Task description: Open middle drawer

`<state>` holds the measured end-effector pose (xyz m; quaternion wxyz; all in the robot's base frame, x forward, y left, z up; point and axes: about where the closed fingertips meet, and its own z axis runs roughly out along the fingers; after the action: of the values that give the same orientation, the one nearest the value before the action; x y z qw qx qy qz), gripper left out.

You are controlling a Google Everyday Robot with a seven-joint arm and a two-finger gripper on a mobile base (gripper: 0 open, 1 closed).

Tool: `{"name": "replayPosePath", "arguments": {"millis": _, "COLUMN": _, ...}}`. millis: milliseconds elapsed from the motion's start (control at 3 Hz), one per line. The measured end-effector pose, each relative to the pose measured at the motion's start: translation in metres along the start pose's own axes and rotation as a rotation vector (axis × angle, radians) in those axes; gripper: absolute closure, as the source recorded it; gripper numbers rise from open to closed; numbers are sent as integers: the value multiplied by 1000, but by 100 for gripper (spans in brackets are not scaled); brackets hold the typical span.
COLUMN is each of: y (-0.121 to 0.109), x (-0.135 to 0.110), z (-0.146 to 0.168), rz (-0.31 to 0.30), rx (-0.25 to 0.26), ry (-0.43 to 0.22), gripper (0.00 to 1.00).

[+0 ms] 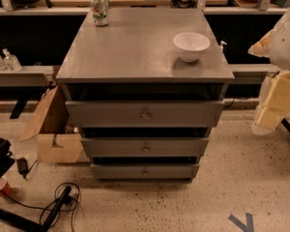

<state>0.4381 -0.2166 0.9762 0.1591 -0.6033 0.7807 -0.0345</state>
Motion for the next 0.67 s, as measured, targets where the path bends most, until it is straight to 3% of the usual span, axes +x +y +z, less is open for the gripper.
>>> {"name": "replayPosePath", "arguments": {"millis": 667, "y": -2, "x": -3, "z": 13, "rz": -6, "rx": 4, "ry": -16, "gripper": 0}}
